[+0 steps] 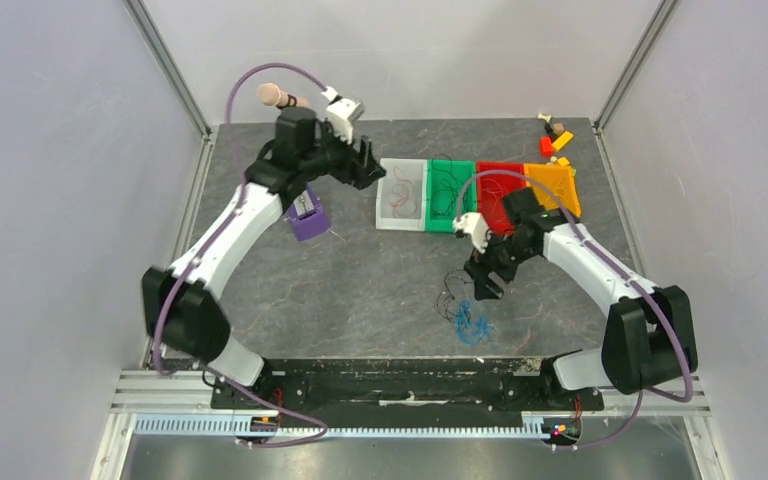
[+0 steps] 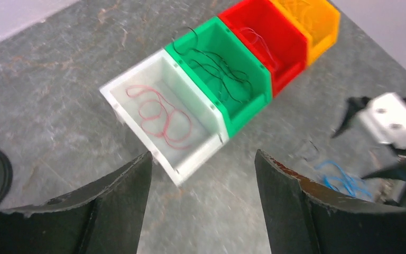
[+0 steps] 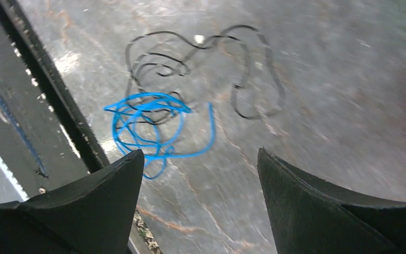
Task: Untangle the cables
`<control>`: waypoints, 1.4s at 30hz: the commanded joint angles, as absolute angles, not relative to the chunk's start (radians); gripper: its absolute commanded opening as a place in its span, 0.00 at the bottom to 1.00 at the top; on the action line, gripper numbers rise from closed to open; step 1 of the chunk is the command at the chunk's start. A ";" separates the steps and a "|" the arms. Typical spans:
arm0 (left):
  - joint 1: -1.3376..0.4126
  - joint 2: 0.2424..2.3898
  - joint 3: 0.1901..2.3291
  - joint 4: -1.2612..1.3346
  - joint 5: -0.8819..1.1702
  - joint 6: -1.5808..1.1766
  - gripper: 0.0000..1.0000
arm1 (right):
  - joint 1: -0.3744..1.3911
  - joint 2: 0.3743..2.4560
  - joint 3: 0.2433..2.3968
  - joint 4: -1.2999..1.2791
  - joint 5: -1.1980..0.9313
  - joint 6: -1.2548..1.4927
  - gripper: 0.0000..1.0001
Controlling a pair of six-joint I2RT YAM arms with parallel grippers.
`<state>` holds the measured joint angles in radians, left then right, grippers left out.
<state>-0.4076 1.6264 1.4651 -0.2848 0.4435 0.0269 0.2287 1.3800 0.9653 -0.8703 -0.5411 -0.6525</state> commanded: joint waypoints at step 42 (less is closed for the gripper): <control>-0.609 1.431 0.701 0.420 0.765 -0.857 0.80 | 0.561 1.271 1.035 -0.455 -0.827 -0.427 0.00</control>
